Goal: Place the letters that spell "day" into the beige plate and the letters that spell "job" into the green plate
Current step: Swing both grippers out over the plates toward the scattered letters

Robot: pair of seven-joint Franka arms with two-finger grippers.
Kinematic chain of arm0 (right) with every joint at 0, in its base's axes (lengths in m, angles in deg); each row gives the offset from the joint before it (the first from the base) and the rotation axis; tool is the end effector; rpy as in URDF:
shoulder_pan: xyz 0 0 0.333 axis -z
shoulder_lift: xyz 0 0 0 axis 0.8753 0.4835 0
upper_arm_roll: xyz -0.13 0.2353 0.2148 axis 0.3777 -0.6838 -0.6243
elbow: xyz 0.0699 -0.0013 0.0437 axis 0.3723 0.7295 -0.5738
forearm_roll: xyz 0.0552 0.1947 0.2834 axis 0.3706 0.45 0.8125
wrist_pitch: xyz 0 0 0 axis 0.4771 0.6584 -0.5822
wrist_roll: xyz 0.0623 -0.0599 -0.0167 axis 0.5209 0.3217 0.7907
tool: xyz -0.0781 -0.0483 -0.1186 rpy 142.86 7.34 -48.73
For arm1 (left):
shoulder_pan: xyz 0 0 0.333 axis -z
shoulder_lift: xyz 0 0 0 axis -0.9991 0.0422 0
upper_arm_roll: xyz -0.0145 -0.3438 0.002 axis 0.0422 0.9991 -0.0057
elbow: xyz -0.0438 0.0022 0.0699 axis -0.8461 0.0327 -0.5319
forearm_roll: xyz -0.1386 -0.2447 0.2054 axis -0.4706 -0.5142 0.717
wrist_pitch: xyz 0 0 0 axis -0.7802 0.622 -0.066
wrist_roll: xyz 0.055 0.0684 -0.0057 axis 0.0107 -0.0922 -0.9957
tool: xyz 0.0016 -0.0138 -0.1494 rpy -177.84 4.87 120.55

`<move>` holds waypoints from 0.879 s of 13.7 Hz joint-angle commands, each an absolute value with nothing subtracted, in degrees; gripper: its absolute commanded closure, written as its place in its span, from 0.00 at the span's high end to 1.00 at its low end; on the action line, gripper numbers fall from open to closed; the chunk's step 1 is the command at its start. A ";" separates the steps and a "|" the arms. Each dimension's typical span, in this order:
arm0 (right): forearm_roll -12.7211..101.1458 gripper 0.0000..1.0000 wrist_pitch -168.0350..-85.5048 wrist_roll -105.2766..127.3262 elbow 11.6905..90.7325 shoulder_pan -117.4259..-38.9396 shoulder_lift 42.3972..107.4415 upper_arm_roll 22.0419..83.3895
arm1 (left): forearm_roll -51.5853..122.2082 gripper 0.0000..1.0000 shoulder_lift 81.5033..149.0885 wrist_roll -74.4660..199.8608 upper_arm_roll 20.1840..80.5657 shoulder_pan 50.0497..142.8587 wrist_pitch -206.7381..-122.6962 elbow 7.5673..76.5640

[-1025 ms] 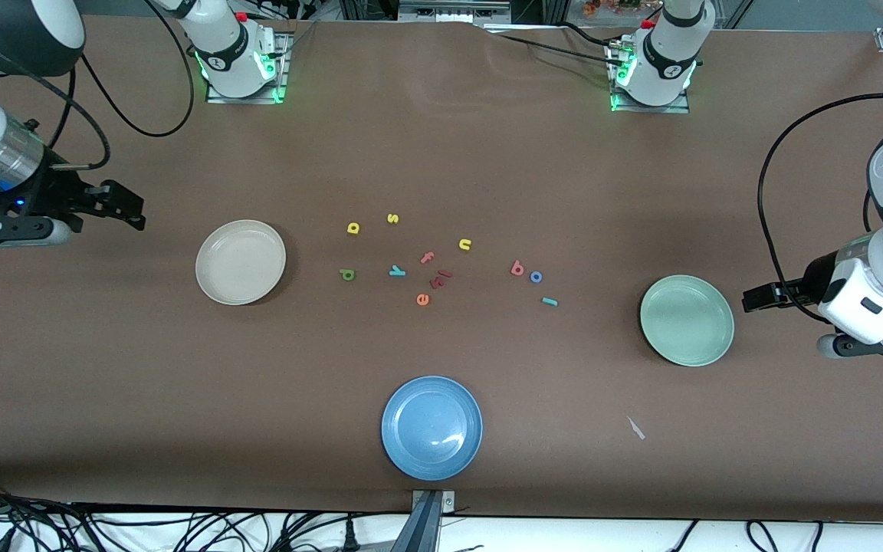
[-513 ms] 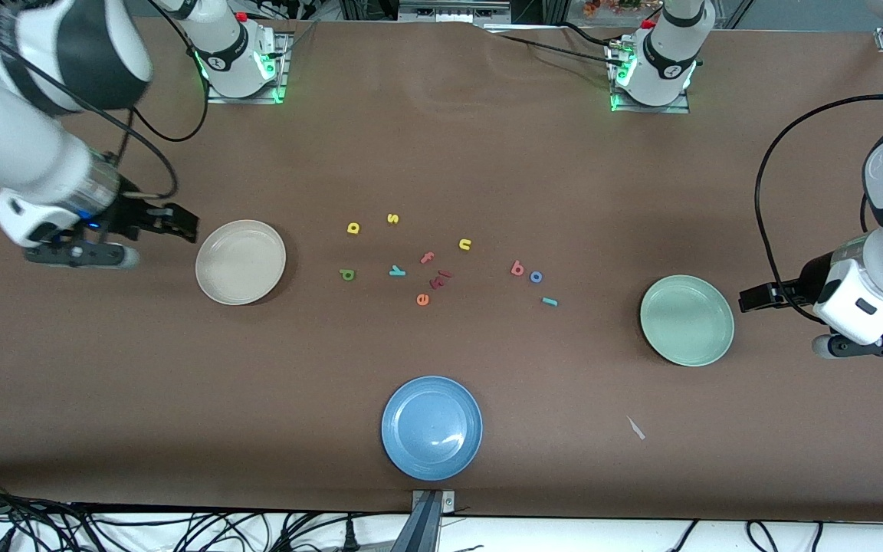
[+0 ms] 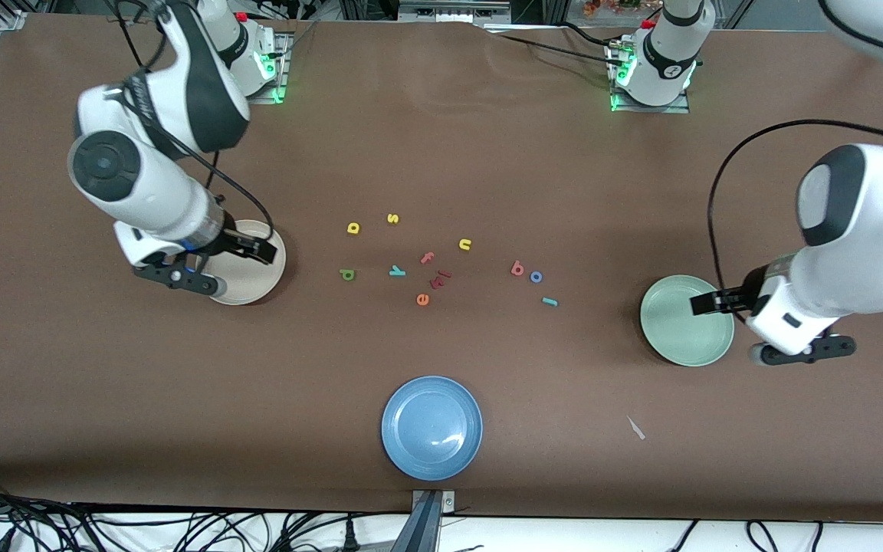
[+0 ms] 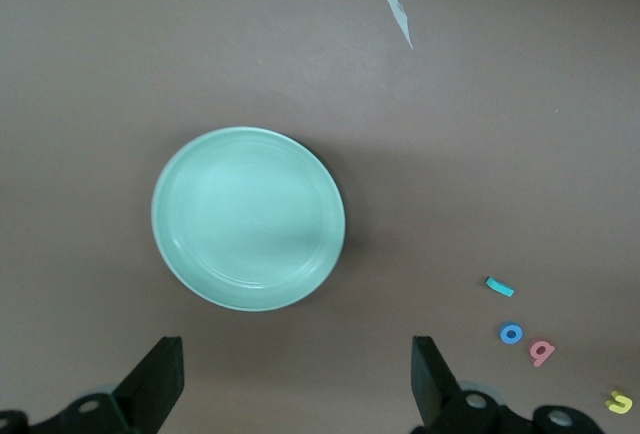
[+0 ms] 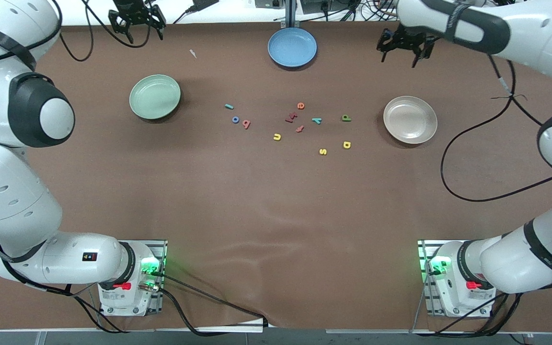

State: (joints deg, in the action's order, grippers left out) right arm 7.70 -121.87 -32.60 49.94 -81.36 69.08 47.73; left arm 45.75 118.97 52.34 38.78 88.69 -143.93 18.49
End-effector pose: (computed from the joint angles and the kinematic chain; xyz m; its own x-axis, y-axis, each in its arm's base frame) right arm 0.5639 0.2044 0.4095 0.9433 -0.3251 -0.0672 -0.3224 -0.9454 0.0483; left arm 0.6476 -0.0698 0.4228 0.9740 0.1619 -0.1584 0.1617 -0.9867 -0.0142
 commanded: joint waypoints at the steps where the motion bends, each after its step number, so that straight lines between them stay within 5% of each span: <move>1: 6.66 1.00 -127.32 -44.41 49.40 -85.07 73.76 47.88 | 45.53 1.00 120.17 49.65 38.55 89.69 -144.06 17.94; 12: 6.93 1.00 -136.48 -74.14 50.01 -89.91 84.85 47.97 | 37.90 1.00 124.91 29.44 38.73 95.05 -149.85 20.22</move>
